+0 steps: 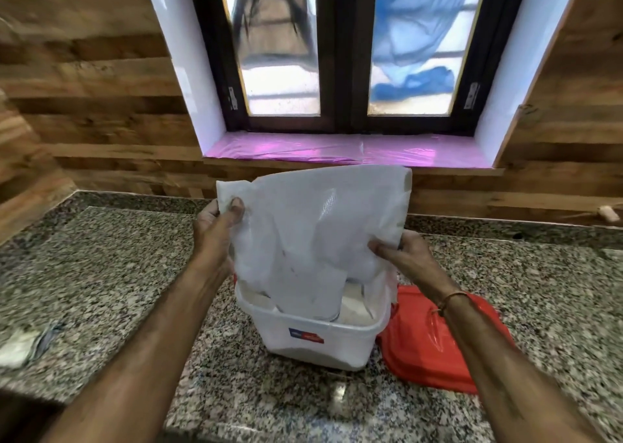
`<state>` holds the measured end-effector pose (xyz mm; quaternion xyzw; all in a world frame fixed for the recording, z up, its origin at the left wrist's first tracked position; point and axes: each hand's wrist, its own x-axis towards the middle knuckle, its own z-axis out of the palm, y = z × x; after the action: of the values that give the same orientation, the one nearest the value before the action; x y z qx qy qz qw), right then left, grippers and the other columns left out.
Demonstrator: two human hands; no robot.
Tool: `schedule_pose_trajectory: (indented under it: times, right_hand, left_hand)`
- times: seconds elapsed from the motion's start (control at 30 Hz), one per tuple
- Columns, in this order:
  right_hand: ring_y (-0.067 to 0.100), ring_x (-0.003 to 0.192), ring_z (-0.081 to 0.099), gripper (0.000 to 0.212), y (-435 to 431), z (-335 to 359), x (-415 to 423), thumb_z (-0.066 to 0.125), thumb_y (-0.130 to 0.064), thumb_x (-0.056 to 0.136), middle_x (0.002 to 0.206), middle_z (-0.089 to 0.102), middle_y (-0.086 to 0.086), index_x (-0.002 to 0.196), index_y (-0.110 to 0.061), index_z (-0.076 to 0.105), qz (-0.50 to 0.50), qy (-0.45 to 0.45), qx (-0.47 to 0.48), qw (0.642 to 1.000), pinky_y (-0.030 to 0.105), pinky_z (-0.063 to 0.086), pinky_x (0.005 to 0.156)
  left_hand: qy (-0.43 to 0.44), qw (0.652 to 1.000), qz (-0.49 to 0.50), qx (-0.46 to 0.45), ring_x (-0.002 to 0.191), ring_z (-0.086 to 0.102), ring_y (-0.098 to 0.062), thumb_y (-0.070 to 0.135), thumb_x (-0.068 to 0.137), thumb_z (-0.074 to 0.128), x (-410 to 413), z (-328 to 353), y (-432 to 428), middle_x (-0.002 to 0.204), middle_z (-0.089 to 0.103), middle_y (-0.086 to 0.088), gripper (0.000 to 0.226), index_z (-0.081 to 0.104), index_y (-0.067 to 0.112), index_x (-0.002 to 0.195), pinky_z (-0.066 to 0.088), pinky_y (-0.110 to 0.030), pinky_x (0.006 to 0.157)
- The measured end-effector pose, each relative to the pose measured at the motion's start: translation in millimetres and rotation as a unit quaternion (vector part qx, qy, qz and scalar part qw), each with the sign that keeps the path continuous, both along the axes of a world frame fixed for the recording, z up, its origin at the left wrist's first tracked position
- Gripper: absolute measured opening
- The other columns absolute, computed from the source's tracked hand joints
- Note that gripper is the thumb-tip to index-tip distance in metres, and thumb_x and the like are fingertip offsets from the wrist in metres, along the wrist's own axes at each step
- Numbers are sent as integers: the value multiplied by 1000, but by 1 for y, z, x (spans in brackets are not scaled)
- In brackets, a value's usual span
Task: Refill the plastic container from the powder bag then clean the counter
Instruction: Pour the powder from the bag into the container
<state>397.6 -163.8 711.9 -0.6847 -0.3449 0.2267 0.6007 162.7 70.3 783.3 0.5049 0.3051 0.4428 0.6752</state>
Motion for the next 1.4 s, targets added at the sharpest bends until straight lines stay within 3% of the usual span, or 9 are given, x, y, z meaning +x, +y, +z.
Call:
schedule_pose_trajectory:
  times: [0.23, 0.37, 0.47, 0.7, 0.87, 1.03, 1.2, 1.33, 1.4]
  right_hand:
    - [26, 97, 78, 30, -9, 3, 2, 79, -43, 89, 101, 81, 4, 106, -18, 79, 4, -49, -16, 999, 52, 63, 86]
    - [10, 102, 73, 38, -7, -1, 7, 85, -16, 81, 111, 78, -5, 118, -22, 78, 11, -99, -70, 993, 39, 61, 91]
    - [14, 90, 73, 23, -4, -9, 5, 85, -22, 76, 97, 79, -4, 98, -22, 82, -58, -155, -114, 980, 42, 61, 79]
    - [23, 99, 76, 14, -1, -2, 0, 77, -10, 91, 100, 81, 0, 103, -16, 78, -28, -7, 31, 999, 37, 62, 87]
    - [20, 91, 74, 16, 2, -6, 1, 86, -26, 80, 92, 79, -5, 95, -25, 80, -82, -159, -140, 974, 39, 61, 79]
    - [26, 101, 76, 16, 12, -1, 1, 80, -14, 87, 102, 81, 7, 103, -15, 79, -53, 6, -10, 999, 53, 60, 93]
    - [41, 102, 74, 43, 14, 3, -2, 78, -44, 85, 110, 77, 22, 121, -22, 76, -33, 36, 46, 998, 68, 56, 84]
    - [39, 102, 75, 25, 19, 2, -4, 73, -27, 95, 107, 80, 10, 121, -29, 76, -84, 27, 40, 995, 66, 60, 80]
    - [35, 104, 75, 26, 23, 4, -6, 71, -21, 97, 111, 79, 10, 122, -26, 74, -98, 34, 47, 994, 59, 62, 82]
  left_hand:
    - [2, 999, 43, -20, 72, 68, -11, 12, 96, 69, 11, -1, 5, 82, 73, 5, 7, 71, 17, 92, 60, -27, 66]
    - [-16, 999, 49, -4, 70, 70, -5, 12, 96, 70, 13, 0, 4, 79, 75, 11, 7, 70, 19, 93, 61, -26, 68]
    - [-15, 999, 38, 18, 75, 72, -7, 16, 97, 69, 7, 1, 2, 85, 77, 8, 3, 70, 19, 96, 61, -28, 70]
    - [176, 974, -109, 89, 106, 75, -29, 25, 86, 78, -38, -58, -15, 112, 78, -8, 38, 69, 10, 120, 63, -46, 84]
    - [127, 988, -31, 80, 97, 77, -22, 10, 90, 75, -33, -50, -8, 106, 80, -5, 25, 73, 11, 115, 64, -34, 75]
    - [95, 992, 23, 85, 90, 76, -22, 20, 91, 76, -19, -34, -3, 101, 80, -6, 20, 71, 11, 108, 65, -39, 74]
    - [222, 954, 106, 174, 81, 69, -13, 27, 84, 83, -19, -45, -5, 102, 68, 0, 55, 47, 18, 125, 57, -32, 64]
    - [175, 973, -12, 152, 99, 73, -30, 18, 94, 72, -20, -52, 8, 112, 74, -4, 21, 69, 18, 115, 64, -41, 74]
    - [162, 973, -114, 123, 114, 69, -20, 11, 91, 73, -22, -56, 17, 140, 61, 1, 48, 64, 24, 136, 63, -39, 84]
